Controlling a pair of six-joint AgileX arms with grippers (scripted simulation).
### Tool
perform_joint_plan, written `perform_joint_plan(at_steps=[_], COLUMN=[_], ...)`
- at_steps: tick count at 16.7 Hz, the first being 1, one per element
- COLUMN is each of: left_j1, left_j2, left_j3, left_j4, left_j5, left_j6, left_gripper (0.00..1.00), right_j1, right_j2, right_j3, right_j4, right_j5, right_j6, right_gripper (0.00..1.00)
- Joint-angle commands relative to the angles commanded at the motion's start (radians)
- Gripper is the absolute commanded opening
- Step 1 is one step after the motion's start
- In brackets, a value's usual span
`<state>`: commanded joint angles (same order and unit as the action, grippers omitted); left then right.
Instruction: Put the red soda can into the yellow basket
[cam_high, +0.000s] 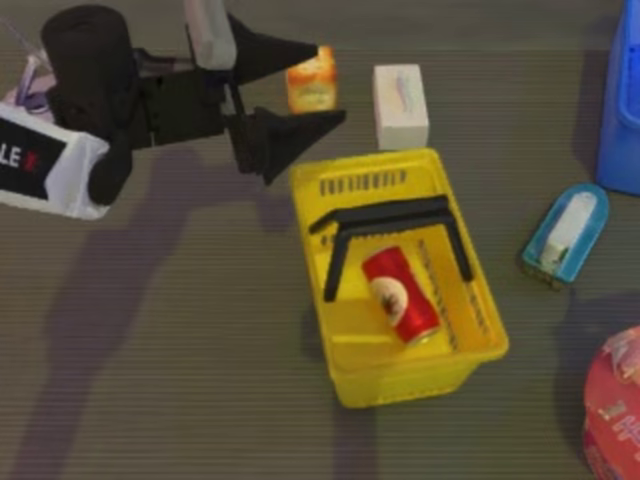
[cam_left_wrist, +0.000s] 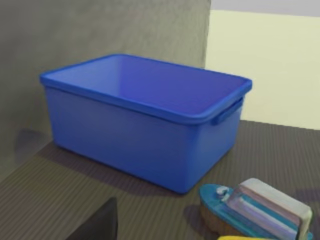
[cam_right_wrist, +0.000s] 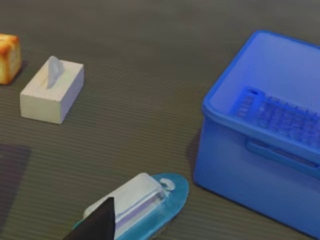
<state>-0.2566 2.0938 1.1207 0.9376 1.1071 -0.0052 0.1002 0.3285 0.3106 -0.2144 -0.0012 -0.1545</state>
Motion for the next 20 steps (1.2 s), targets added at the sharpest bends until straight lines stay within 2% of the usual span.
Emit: perform_joint_plan(at_steps=[5, 11, 17, 20], left_j1=[0.065, 0.152, 0.223, 0.248], left_j2=[-0.377, -0.957, -1.560, -1.803], left_j3=[-0.189, -0.500, -0.821, -0.952], left_j4=[-0.183, -0.463, -0.725, -0.824], left_j5=[-0.214, -0.521, -0.816, -0.939], left_j6=[-0.043, -0.071, -0.056, -0.037], left_gripper=[1.00, 1.00, 1.00, 1.00], right_j1=[0.120, 0.285, 0.435, 0.494], right_j2=[0.412, 0.960, 1.454, 1.651], right_j3=[0.391, 0.910, 1.378, 1.565], right_j4=[-0.268, -0.625, -0.948, -1.077], right_j5=[0.004, 0.005, 0.004, 0.004], right_j6=[-0.195, -0.455, -0.689, -0.783], right_gripper=[1.00, 1.00, 1.00, 1.00])
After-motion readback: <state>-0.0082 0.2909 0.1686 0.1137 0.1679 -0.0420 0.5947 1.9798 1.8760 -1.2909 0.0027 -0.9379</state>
